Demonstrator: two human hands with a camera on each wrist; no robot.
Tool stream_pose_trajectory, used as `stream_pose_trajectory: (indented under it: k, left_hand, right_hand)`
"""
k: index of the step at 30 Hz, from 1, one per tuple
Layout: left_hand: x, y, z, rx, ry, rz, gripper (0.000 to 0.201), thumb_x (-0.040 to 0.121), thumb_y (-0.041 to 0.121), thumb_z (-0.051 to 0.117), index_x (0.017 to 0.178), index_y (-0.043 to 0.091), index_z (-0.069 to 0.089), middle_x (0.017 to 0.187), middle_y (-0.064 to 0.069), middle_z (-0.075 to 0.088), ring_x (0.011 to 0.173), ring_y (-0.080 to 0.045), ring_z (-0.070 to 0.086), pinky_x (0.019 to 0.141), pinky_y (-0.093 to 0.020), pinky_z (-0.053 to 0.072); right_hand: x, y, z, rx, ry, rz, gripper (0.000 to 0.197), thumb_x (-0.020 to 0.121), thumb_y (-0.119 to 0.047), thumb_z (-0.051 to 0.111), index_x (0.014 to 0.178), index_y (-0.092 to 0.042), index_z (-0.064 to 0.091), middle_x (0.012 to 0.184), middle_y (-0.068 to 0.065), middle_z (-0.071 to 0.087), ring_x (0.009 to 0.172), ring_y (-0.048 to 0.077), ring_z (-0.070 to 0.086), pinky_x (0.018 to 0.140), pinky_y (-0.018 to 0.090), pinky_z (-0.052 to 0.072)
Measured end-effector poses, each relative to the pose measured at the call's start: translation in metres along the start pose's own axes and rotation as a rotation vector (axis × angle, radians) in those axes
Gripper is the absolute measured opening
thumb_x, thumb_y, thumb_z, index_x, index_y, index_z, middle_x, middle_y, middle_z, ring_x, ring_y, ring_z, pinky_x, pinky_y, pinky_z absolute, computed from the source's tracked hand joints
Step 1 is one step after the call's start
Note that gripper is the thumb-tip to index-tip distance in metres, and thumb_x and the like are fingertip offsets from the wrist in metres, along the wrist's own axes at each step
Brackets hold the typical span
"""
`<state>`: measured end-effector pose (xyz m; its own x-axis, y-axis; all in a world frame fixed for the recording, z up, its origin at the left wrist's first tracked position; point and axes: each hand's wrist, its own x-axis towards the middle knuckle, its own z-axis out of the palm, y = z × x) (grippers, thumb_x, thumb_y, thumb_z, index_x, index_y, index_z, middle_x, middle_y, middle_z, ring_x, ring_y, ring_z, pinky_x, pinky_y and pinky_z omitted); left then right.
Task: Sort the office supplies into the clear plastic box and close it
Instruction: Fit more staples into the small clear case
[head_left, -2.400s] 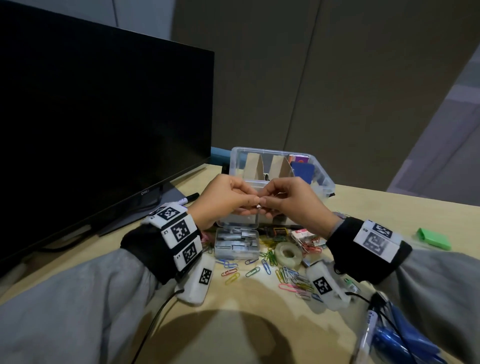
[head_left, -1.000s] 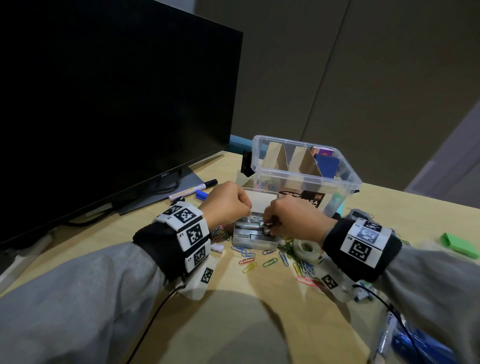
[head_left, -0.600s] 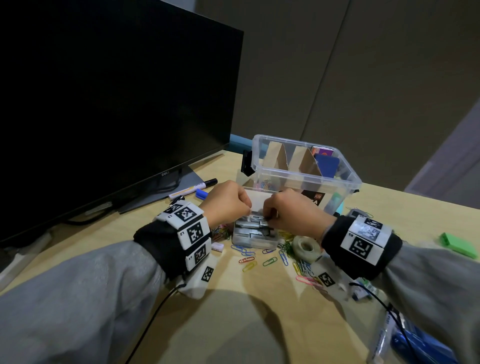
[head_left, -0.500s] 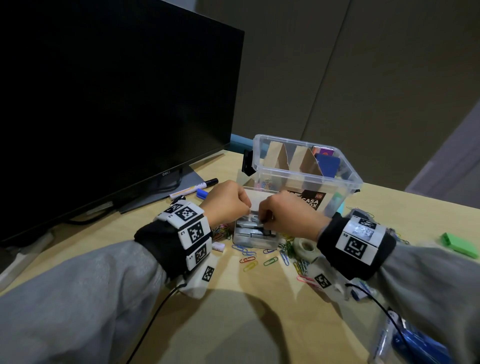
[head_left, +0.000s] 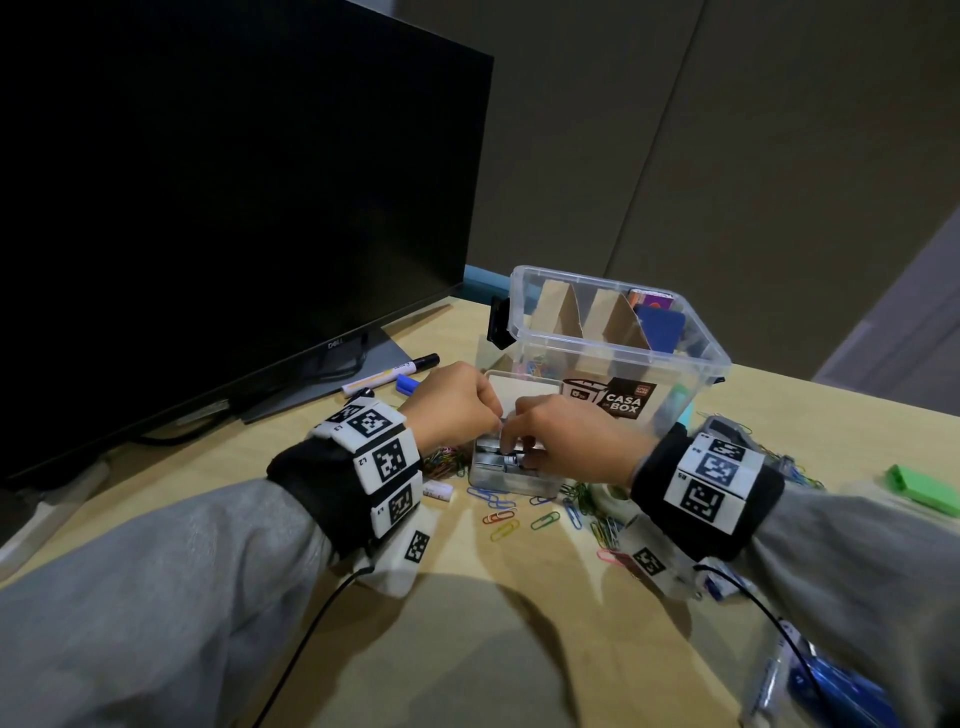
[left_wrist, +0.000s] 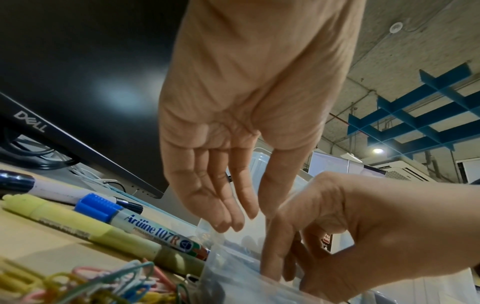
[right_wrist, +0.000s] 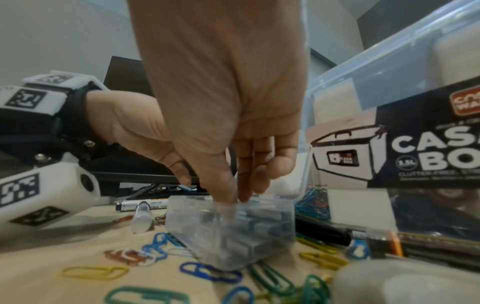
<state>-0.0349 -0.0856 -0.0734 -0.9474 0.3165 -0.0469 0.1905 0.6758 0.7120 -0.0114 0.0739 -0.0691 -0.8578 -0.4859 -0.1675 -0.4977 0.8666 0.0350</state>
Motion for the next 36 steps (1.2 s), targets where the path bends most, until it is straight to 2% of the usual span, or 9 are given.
stream_pose_trajectory:
  k: [5, 10, 14, 16, 20, 24, 28, 32, 36]
  left_hand:
    - [0.000, -0.001, 0.001, 0.019, -0.018, 0.005, 0.007, 0.084, 0.009, 0.070, 0.084, 0.016, 0.072, 0.068, 0.011, 0.058, 0.066, -0.005, 0.052, 0.058, -0.021, 0.040]
    - [0.001, 0.000, 0.002, 0.024, -0.022, 0.011, 0.009, 0.085, 0.008, 0.069, 0.085, 0.015, 0.073, 0.071, 0.011, 0.061, 0.076, -0.011, 0.058, 0.072, -0.028, 0.050]
    - [0.000, 0.003, 0.003, 0.054, -0.012, 0.032, 0.009, 0.086, 0.008, 0.067, 0.088, 0.014, 0.074, 0.071, 0.012, 0.059, 0.075, -0.010, 0.056, 0.071, -0.028, 0.049]
    - [0.001, 0.006, 0.004, 0.069, 0.015, 0.061, 0.009, 0.086, 0.010, 0.067, 0.088, 0.014, 0.074, 0.073, 0.013, 0.060, 0.076, -0.009, 0.058, 0.071, -0.029, 0.051]
    - [0.005, 0.021, 0.003, 0.145, 0.149, 0.188, 0.009, 0.088, 0.017, 0.064, 0.083, 0.024, 0.066, 0.081, 0.010, 0.063, 0.082, -0.011, 0.061, 0.071, -0.029, 0.051]
    - [0.013, 0.043, 0.005, 0.312, 0.284, 0.467, 0.007, 0.094, 0.021, 0.057, 0.095, 0.022, 0.063, 0.093, 0.006, 0.064, 0.084, -0.011, 0.059, 0.071, -0.030, 0.052]
    - [0.029, 0.067, 0.012, 0.459, 0.306, 0.642, 0.018, 0.095, 0.027, 0.057, 0.111, 0.021, 0.060, 0.109, 0.005, 0.059, 0.101, -0.011, 0.052, 0.082, -0.022, 0.039]
    - [0.053, 0.080, 0.020, 0.559, 0.140, 0.559, 0.044, 0.097, 0.046, 0.047, 0.135, 0.023, 0.048, 0.138, 0.003, 0.049, 0.129, -0.014, 0.043, 0.106, -0.037, 0.033]
    - [0.064, 0.081, 0.032, 0.720, 0.027, 0.439, 0.061, 0.101, 0.056, 0.025, 0.153, 0.024, 0.023, 0.161, 0.001, 0.020, 0.149, -0.018, 0.013, 0.120, -0.048, 0.009]
  right_hand:
    - [-0.002, 0.002, 0.003, -0.070, -0.016, 0.003, 0.016, 0.092, -0.023, 0.058, 0.105, -0.024, 0.068, 0.106, -0.002, 0.058, 0.095, 0.020, 0.059, 0.078, 0.038, 0.053]
    - [-0.005, 0.006, 0.001, -0.042, -0.003, -0.010, 0.018, 0.091, -0.021, 0.060, 0.107, -0.022, 0.068, 0.105, 0.000, 0.058, 0.093, 0.021, 0.059, 0.078, 0.039, 0.053]
    - [-0.012, 0.014, -0.004, -0.011, 0.048, -0.008, 0.021, 0.092, -0.020, 0.060, 0.111, -0.022, 0.068, 0.105, -0.002, 0.059, 0.093, 0.017, 0.058, 0.079, 0.034, 0.052]
    - [-0.019, 0.020, -0.009, -0.004, 0.099, -0.008, 0.021, 0.092, -0.018, 0.060, 0.111, -0.021, 0.068, 0.103, -0.002, 0.060, 0.090, 0.014, 0.058, 0.076, 0.028, 0.050]
    - [-0.041, 0.043, -0.020, 0.040, 0.159, 0.064, 0.017, 0.092, -0.022, 0.062, 0.107, -0.020, 0.069, 0.105, -0.005, 0.063, 0.088, 0.012, 0.059, 0.079, 0.028, 0.053]
    - [-0.068, 0.071, -0.022, 0.061, 0.215, 0.201, 0.015, 0.090, -0.017, 0.064, 0.102, -0.022, 0.072, 0.101, -0.006, 0.066, 0.088, 0.013, 0.062, 0.078, 0.027, 0.054]
    - [-0.096, 0.093, -0.018, 0.062, 0.236, 0.359, 0.017, 0.089, -0.014, 0.062, 0.097, -0.025, 0.072, 0.097, -0.004, 0.065, 0.080, 0.012, 0.056, 0.070, 0.023, 0.048]
    - [-0.109, 0.106, -0.007, 0.004, 0.085, 0.490, 0.020, 0.089, -0.017, 0.058, 0.099, -0.027, 0.072, 0.097, 0.000, 0.069, 0.084, 0.022, 0.063, 0.072, 0.031, 0.052]
    - [-0.107, 0.112, 0.007, -0.005, -0.018, 0.538, 0.018, 0.088, -0.017, 0.061, 0.099, -0.027, 0.070, 0.089, 0.000, 0.065, 0.073, 0.022, 0.056, 0.061, 0.023, 0.040]
